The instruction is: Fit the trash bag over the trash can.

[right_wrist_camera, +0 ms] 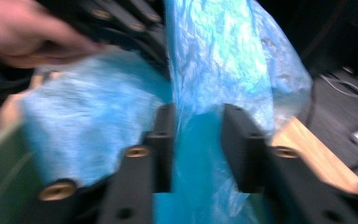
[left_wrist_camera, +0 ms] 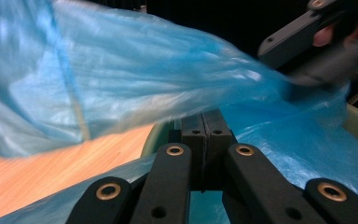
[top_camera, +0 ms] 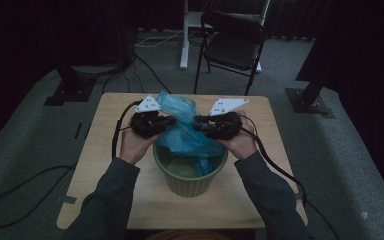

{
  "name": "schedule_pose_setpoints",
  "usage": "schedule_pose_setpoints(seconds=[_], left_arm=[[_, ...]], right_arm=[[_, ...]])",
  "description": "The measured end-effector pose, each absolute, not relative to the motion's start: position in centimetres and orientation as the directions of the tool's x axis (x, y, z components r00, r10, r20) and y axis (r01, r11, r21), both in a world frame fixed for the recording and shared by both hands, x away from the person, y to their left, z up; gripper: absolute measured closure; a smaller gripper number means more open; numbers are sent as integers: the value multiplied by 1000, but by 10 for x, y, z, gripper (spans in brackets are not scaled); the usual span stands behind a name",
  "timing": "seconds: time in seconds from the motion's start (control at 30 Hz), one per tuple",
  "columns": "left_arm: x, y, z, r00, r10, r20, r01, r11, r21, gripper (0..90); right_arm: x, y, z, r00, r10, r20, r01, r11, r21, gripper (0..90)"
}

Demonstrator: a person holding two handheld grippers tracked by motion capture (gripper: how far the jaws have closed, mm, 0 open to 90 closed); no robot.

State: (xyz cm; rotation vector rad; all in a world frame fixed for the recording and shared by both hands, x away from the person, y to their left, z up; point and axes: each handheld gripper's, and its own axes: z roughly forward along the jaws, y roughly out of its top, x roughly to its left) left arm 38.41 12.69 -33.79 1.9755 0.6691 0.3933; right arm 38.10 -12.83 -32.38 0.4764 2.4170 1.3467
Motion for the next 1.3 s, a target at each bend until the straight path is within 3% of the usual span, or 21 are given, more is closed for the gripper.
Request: schedule_pose_setpoints(seconds=[0.07, 0.1, 0.33, 0.67, 1.1, 1.3], left_arm=[[382, 128, -339, 793, 609, 9, 285, -383, 879, 898], [381, 129, -339, 794, 608, 13, 283, -388, 877, 897], [381, 138, -342, 783, 622, 1, 298, -377, 877, 886], [381, 141, -344, 777, 629, -16, 315, -367, 875, 855], [368, 145, -343, 848, 528, -51, 282, -367, 887, 643], [368, 138, -347, 837, 548, -4, 281, -422, 862, 581]], right_arm=[[389, -134, -325, -845, 520, -127, 175, 493, 852, 887], [391, -137, -325, -832, 541, -126, 189, 489, 852, 900], [396, -166, -335, -750, 647, -140, 273, 494, 825, 900], [400, -195, -347, -703, 706, -84, 352, 449, 822, 900], [399, -200, -350, -704, 706, -80, 358, 450, 818, 900], [398, -198, -350, -704, 705, -83, 358, 454, 816, 900]])
